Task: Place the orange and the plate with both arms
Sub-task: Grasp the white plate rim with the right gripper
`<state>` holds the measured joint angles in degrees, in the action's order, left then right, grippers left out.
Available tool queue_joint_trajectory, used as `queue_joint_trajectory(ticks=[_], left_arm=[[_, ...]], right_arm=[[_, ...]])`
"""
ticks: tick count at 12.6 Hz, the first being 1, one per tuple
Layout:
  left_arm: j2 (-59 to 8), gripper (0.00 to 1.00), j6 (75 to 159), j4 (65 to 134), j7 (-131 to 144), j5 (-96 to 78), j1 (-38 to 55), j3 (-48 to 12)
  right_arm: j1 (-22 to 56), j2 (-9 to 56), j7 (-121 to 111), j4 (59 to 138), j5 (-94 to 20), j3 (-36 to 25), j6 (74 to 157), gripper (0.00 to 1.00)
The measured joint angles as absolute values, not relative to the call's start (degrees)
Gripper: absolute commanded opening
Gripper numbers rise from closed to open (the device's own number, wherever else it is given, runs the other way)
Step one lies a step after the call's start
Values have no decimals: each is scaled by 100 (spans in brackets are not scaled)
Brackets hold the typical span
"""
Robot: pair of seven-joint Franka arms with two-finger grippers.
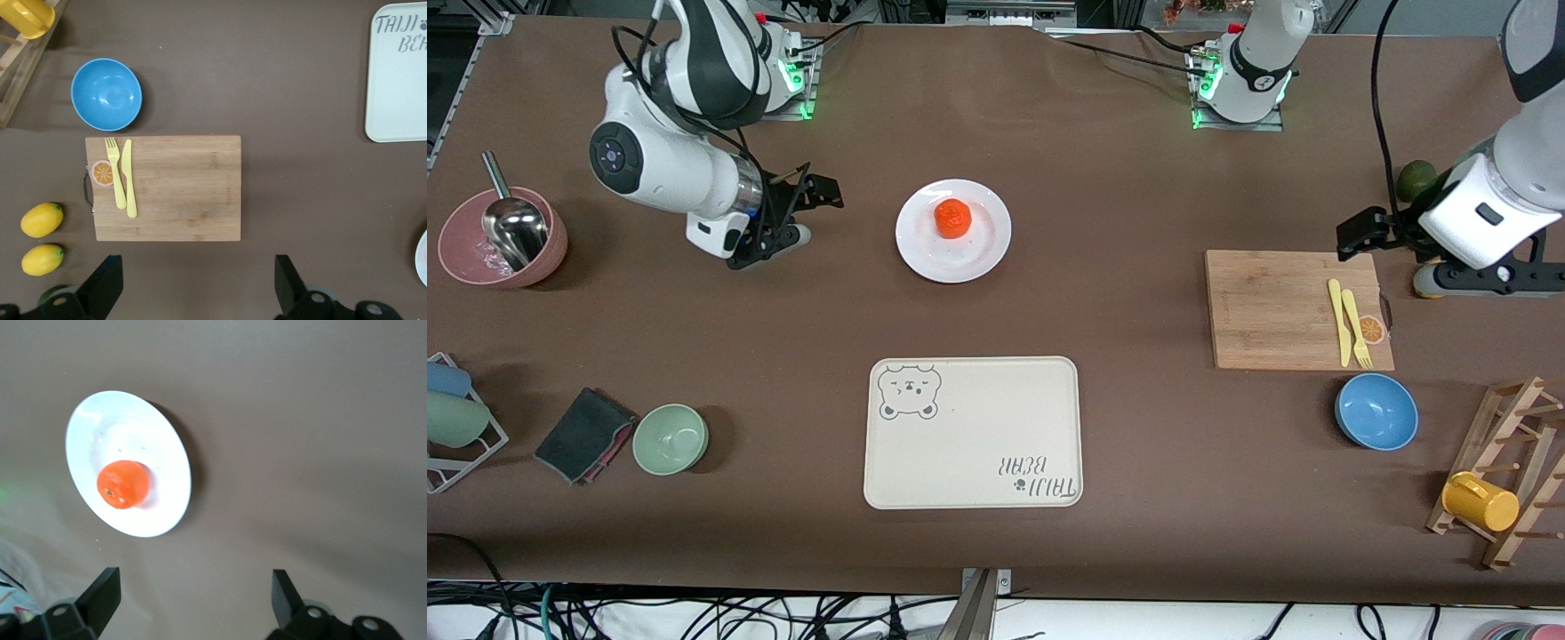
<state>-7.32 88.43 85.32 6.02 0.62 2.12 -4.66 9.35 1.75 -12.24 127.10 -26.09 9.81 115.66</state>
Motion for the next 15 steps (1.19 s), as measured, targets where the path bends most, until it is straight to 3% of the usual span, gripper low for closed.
queue_joint_trajectory(ticks=[4,9,15], left_arm=[[140,100,9456,9625,602,36,203,-463],[200,100,9474,9757,601,27,203,-468],[200,100,9467,9754,589,27,220,-471]], right_arm=[[937,467,-2374,13544,-4215,1215,12696,100],[935,1016,-3720,14097,-6073,1663,13765,100],[936,1661,-5084,14211,-7884,2013,14317,95]])
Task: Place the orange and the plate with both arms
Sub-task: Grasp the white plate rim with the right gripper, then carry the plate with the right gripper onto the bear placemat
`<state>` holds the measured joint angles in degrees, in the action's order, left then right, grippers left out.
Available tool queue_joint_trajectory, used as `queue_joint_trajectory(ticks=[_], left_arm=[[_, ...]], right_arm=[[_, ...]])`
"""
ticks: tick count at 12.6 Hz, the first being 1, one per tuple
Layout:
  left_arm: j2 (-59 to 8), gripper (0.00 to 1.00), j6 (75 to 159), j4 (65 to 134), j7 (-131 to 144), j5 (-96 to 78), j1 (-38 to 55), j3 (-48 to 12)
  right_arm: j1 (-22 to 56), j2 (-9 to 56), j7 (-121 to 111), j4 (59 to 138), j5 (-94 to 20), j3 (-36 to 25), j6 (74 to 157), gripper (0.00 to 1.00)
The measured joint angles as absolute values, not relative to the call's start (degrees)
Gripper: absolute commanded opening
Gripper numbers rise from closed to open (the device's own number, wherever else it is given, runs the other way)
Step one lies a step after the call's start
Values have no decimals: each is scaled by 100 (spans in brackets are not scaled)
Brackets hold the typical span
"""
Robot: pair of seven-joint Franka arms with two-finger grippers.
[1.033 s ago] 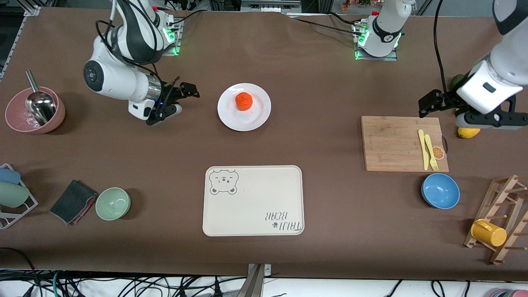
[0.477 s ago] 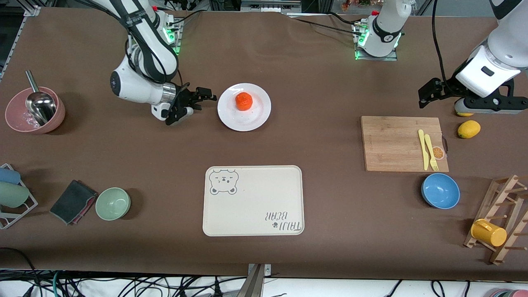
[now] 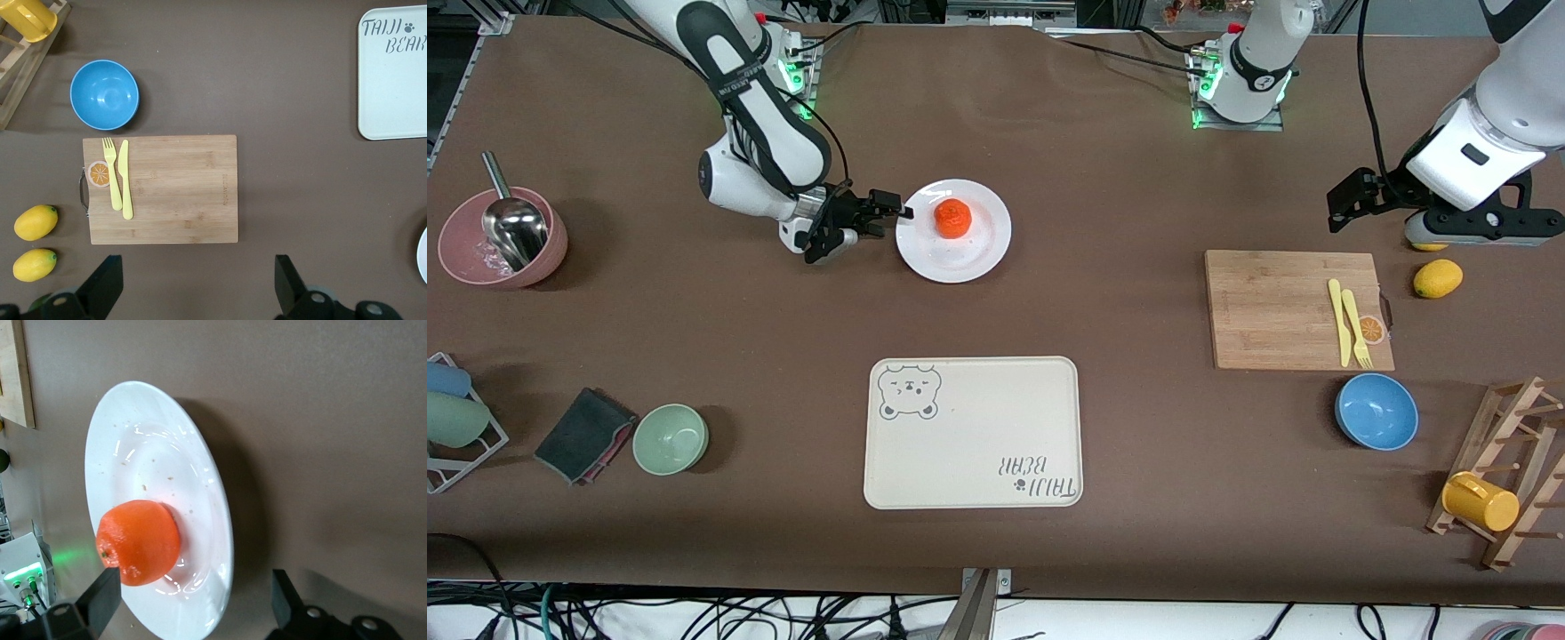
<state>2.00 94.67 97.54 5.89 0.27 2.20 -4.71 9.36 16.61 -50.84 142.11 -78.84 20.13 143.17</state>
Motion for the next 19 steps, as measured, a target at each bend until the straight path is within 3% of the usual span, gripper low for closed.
queue_joint_trajectory(ticks=[4,7,17,19], left_arm=[[199,100,9467,9743,565,27,215,-466],[195,100,9467,9739,562,27,204,-464],[194,100,9323,9737,561,27,185,-463],[193,100,9319,9736,561,25,186,-466]], right_arm=[[935,1858,-5288,14202,-8208,2065,14432,72],[936,1909,-5293,14187,-8325,2205,14588,61],[935,2170,-5923,14127,-8770,2240,14622,3],[927,2161,-5923,14066,-8834,2244,14574,0]])
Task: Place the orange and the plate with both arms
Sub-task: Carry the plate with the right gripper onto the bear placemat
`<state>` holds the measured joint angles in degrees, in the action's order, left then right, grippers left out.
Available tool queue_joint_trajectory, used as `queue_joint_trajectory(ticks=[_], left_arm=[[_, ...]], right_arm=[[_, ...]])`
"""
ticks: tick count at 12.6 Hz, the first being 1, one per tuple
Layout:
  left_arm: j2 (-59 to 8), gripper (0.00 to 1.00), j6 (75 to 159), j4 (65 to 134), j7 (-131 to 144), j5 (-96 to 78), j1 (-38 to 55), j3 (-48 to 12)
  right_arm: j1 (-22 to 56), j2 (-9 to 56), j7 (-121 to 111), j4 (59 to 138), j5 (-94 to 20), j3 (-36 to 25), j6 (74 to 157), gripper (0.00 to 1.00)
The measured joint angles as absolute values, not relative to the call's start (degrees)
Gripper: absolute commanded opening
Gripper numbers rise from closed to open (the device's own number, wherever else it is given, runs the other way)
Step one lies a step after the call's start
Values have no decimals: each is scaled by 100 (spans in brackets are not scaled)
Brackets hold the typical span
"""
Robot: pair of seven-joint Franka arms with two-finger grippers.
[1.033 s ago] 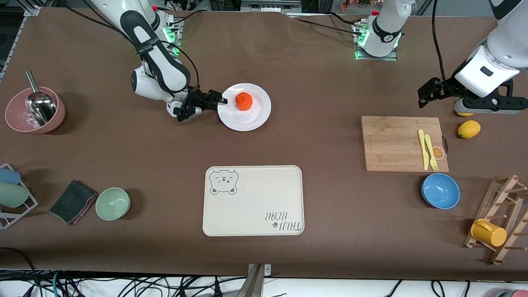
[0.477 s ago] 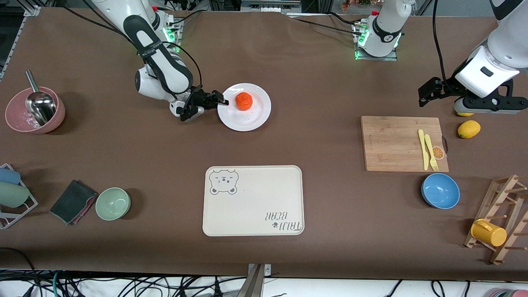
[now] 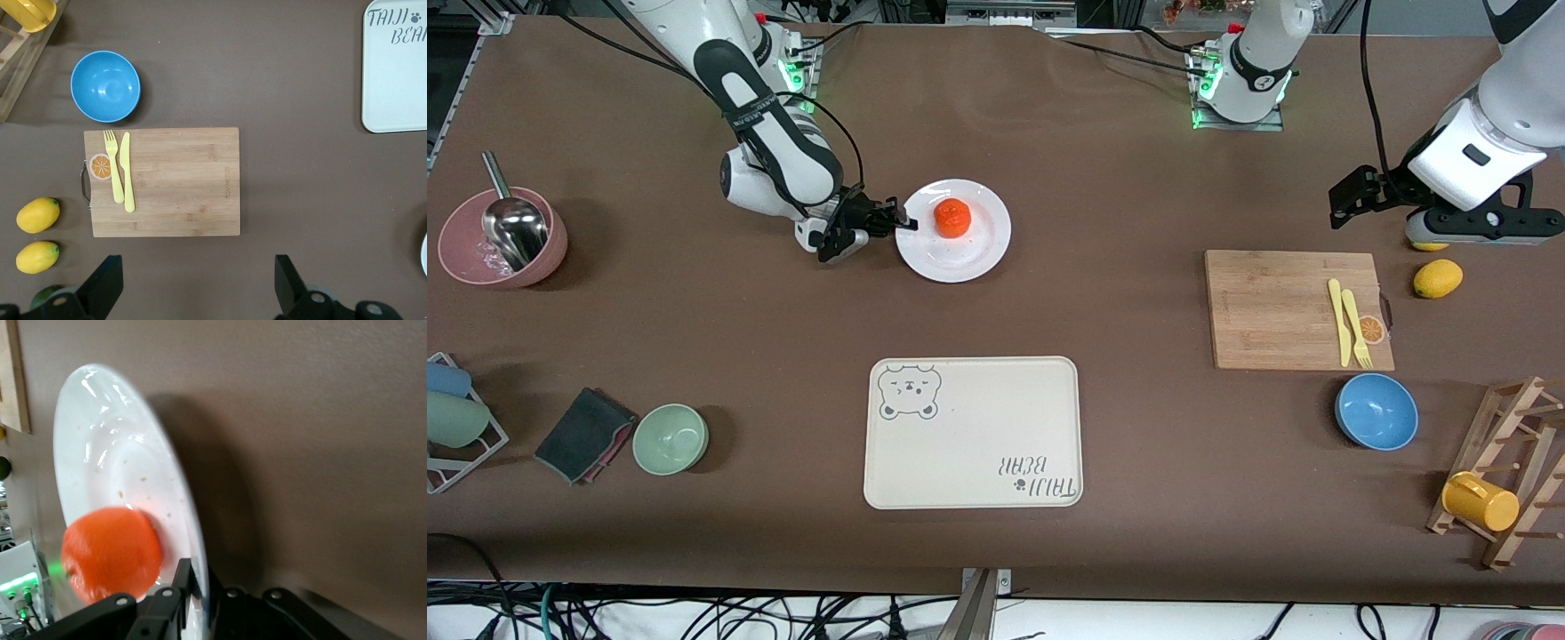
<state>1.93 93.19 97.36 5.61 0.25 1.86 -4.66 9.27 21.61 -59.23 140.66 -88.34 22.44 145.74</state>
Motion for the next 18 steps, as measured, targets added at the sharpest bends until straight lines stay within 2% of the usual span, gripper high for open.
queue_joint_trajectory(ticks=[5,8,13,18], left_arm=[[193,100,9313,9737,561,25,180,-462],[192,100,9285,9736,561,25,174,-457],[191,100,9223,9730,561,25,173,-457],[187,100,9214,9719,561,25,173,-457]], right_arm=[[926,2182,-5919,14032,-8913,2247,14575,0],[921,2231,-5555,13706,-9095,2245,14587,0],[924,2451,-3882,12536,-8546,2249,14545,0],[814,3704,-2348,10554,-7025,2232,14549,0]])
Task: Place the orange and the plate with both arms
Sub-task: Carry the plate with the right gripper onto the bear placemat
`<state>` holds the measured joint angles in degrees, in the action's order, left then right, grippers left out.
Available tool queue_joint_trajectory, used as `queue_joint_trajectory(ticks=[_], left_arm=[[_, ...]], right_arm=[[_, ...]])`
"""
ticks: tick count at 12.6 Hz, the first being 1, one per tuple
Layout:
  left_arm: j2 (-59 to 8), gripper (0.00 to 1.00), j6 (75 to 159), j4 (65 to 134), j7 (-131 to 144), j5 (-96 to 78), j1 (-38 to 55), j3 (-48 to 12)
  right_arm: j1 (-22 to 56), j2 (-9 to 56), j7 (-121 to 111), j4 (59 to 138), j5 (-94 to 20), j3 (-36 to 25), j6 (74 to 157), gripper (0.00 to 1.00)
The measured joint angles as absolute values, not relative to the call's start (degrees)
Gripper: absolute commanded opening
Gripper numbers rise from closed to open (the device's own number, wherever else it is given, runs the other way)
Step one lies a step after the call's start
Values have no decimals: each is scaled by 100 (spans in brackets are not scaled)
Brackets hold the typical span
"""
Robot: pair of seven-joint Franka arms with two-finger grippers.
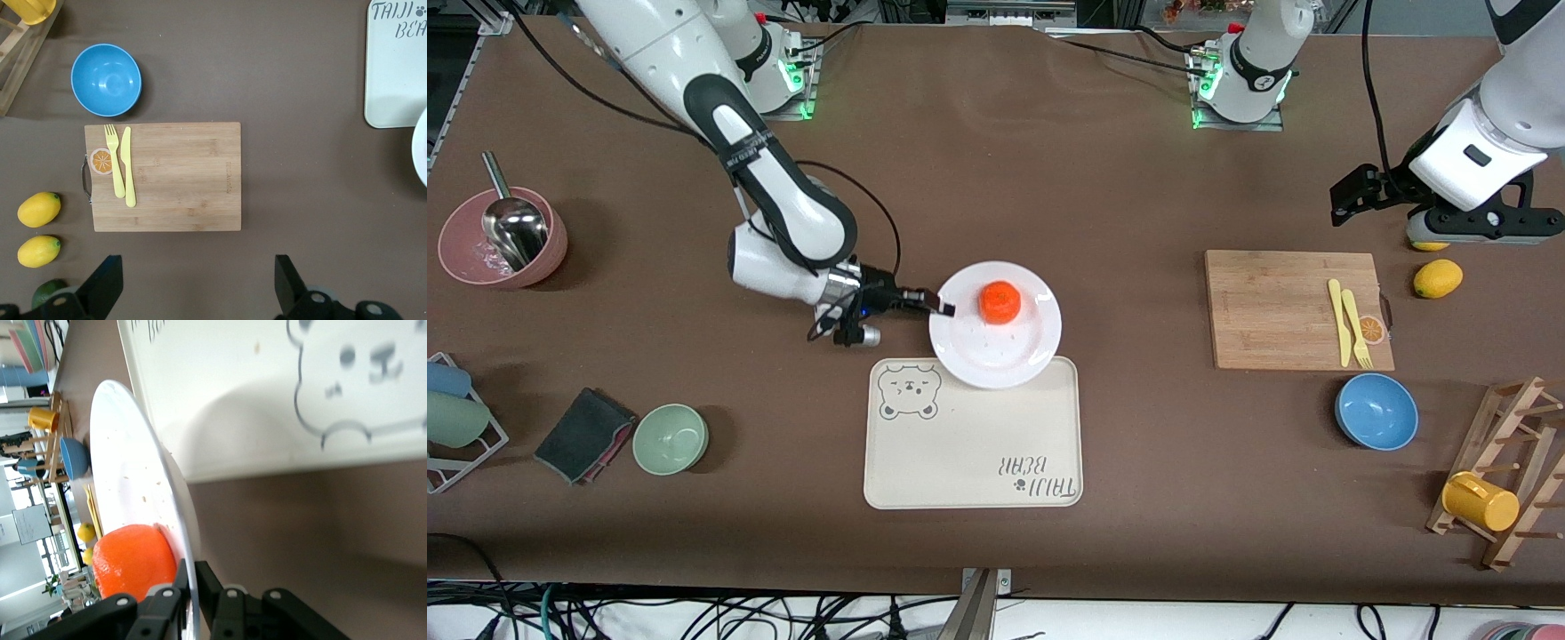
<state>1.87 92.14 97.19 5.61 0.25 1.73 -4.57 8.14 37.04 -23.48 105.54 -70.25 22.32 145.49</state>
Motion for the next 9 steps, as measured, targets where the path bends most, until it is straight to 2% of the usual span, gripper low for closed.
queue_joint_trajectory(ticks=[3,5,9], left_arm=[[187,100,9213,9717,561,25,173,-457],[186,100,9213,9716,561,25,173,-457],[186,100,9211,9715,561,25,170,-447]], right_arm=[[641,4542,-1251,9217,-5772,2226,14362,0],[589,5075,-848,8346,-5422,2221,14111,0],[594,5902,-813,7501,-5182,2220,14057,0]])
